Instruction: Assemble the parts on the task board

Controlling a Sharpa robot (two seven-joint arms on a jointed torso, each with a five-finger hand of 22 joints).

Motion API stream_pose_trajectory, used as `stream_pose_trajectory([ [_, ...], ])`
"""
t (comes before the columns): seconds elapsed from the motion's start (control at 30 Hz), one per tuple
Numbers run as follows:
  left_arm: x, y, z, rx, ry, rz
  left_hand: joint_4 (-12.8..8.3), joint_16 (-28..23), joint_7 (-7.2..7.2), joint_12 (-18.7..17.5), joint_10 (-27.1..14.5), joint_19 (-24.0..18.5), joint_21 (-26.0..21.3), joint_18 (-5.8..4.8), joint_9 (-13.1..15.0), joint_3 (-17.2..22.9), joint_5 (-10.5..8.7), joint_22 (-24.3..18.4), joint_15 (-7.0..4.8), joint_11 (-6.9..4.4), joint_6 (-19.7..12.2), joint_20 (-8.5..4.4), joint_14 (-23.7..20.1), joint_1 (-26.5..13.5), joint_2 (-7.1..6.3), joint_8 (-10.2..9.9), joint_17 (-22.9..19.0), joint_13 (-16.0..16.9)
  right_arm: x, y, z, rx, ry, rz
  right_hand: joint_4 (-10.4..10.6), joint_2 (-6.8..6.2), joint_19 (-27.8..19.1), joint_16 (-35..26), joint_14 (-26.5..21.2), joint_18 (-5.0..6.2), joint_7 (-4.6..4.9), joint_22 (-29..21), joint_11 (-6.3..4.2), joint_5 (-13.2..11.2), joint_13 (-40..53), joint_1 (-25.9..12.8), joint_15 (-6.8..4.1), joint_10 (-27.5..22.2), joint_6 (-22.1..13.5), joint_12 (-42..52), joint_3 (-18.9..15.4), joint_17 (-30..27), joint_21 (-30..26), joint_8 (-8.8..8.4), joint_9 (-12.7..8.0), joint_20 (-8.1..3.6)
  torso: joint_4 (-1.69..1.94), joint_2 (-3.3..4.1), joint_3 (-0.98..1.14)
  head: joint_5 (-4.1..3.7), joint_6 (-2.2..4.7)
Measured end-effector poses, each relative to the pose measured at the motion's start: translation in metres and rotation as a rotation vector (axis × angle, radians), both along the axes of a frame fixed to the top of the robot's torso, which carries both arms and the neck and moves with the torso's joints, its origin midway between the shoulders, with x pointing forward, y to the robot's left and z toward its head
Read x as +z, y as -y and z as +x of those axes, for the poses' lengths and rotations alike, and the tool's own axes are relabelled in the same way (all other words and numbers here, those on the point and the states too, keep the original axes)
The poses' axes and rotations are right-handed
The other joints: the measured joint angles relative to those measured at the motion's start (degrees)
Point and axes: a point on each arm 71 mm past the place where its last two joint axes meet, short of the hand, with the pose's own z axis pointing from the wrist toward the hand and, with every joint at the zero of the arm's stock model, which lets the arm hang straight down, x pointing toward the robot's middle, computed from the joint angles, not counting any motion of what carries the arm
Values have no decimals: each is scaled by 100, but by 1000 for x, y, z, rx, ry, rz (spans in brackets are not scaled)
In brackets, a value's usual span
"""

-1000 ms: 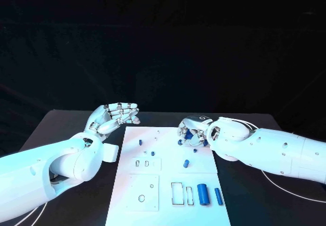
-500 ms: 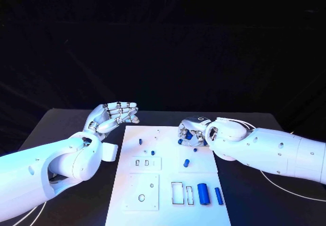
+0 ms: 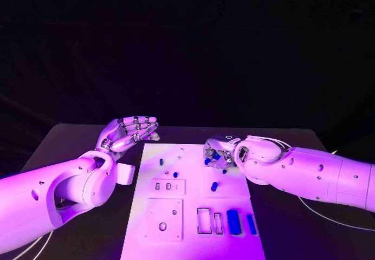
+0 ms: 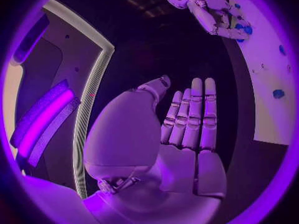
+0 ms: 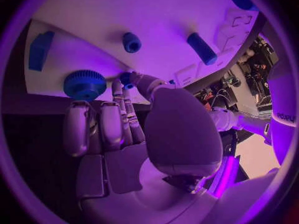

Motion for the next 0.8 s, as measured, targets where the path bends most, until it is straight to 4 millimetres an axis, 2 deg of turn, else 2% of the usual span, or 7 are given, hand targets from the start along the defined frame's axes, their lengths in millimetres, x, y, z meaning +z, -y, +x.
stream_pose_trajectory([
  [0.13, 0, 0, 1, 1, -1, 1, 0, 37, 0, 0, 0, 0, 23, 0, 5, 0, 0, 19, 0, 0, 0, 0, 0, 0, 0, 0, 10, 0, 0, -1, 0, 2, 1, 1, 29, 6, 22, 70, 0, 0, -11, 76, -28, 0, 39, 5, 0, 59, 33, 26, 33, 47, 58, 43, 42, -19, 0, 4, -2, -1, -7],
  [0.17, 0, 0, 1, 1, -1, 1, 0, 38, 0, 0, 0, 0, 23, 0, 5, 0, 0, 18, 0, 0, 0, 0, 0, 0, 0, 0, 11, 0, 0, -1, 0, 2, 2, 2, 12, 51, 62, 103, 0, 1, -24, 119, -38, 0, 54, 51, 0, 103, 75, 58, 51, 73, 92, 62, 60, -21, 0, 4, -2, -2, -8],
  [0.2, 0, 0, 1, 1, -1, 1, 0, 37, 0, 0, 0, 0, 23, 0, 5, 0, 0, 18, 0, 0, 0, 0, 0, 0, 0, 0, 11, 0, 0, -2, -1, 4, 3, 4, -25, 106, 101, 154, 20, -48, -56, 175, -68, 22, 82, 106, -20, 158, 142, 89, 88, 114, 150, 113, 100, -43, 0, 5, -2, -3, -8],
  [0.27, -1, -1, 1, 1, -2, 1, -18, 37, 0, -25, 0, 0, 50, 0, 5, 18, 0, 38, 0, 0, 0, 0, 0, 0, 0, 0, 19, 0, 0, -3, -1, 6, 6, 9, -66, 153, 146, 206, 31, -90, -87, 199, -100, 35, 118, 153, -31, 224, 212, 102, 129, 156, 207, 160, 153, -63, 0, 5, -2, -3, -8],
  [0.4, -1, -1, 2, 2, -3, 2, -25, 60, 0, -26, 0, -20, 71, -1, 5, 25, 0, 52, 0, 0, 0, -21, 0, 0, 0, 0, 28, 0, 1, -5, -2, 8, 15, 23, -160, 254, 196, 276, 22, -90, -161, 201, -182, -226, 207, 232, -86, 369, 345, 176, 285, 218, 298, 291, 290, -114, 1, 9, -2, -5, -5],
  [0.57, -1, -1, 2, 3, -6, 3, -25, 60, 0, -25, 0, -40, 107, -1, 5, 25, 0, 77, 6, 0, 0, -2, -37, 0, 0, 0, 38, 0, 3, -6, -1, 2, 35, 41, -289, 337, 243, 309, 32, -90, -193, 201, -171, -315, 259, 271, -139, 442, 418, 220, 348, 230, 356, 468, 335, -161, 4, 15, -4, -9, -3],
  [0.8, -2, -2, 3, 4, -10, 5, -25, 83, 0, -25, 0, -40, 107, -1, 4, 24, 0, 88, 0, 0, 0, -1, -43, -2, 2, 0, 37, 0, 6, -7, -1, -11, 67, 67, -334, 374, 243, 317, 39, -90, -198, 200, -179, -344, 264, 233, -145, 449, 423, 220, 349, 230, 356, 470, 335, -161, 7, 18, -8, 5, 12],
])
